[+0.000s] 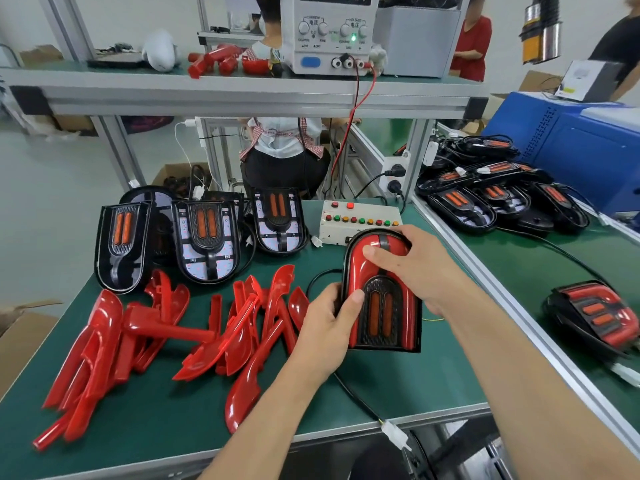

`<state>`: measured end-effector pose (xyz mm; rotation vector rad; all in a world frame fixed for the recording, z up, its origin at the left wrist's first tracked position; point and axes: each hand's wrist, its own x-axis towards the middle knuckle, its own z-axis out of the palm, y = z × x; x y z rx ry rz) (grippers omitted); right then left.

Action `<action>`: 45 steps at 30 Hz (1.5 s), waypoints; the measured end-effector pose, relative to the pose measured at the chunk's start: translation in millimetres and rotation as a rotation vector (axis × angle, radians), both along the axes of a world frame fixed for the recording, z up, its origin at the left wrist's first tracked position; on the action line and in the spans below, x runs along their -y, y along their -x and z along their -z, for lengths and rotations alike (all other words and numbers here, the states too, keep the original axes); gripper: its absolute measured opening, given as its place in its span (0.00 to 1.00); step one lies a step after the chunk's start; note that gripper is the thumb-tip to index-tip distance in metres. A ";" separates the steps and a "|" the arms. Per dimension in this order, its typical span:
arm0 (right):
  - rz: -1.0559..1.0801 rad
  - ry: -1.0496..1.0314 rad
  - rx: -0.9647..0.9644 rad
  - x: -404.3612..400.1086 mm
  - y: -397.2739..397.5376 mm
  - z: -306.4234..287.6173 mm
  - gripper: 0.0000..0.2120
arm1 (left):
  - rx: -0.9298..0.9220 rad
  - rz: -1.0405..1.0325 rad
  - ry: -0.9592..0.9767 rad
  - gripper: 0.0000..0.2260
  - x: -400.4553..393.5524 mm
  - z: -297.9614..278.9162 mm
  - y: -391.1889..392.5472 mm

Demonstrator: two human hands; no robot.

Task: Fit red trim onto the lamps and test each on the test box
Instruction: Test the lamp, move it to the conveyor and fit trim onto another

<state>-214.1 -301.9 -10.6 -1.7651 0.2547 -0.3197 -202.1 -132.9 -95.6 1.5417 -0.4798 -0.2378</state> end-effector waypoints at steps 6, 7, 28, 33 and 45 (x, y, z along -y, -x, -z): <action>0.045 -0.056 -0.018 3.3 -3.3 0.7 0.13 | -0.190 0.063 0.095 0.20 1.9 -9.6 1.9; 0.053 -0.089 -0.039 5.3 -4.1 -0.2 0.13 | -0.283 0.105 0.127 0.23 0.0 -11.1 1.5; 0.155 -0.148 -0.058 9.8 -7.7 2.4 0.13 | -0.356 0.227 0.128 0.16 -17.5 -5.3 14.9; 0.149 -0.092 -0.023 10.3 -7.0 4.0 0.14 | -0.334 0.173 0.166 0.12 -14.4 -7.1 20.0; 0.074 -0.150 -0.183 33.5 70.0 55.8 0.11 | -0.383 0.269 -0.162 0.18 -0.5 -16.4 33.8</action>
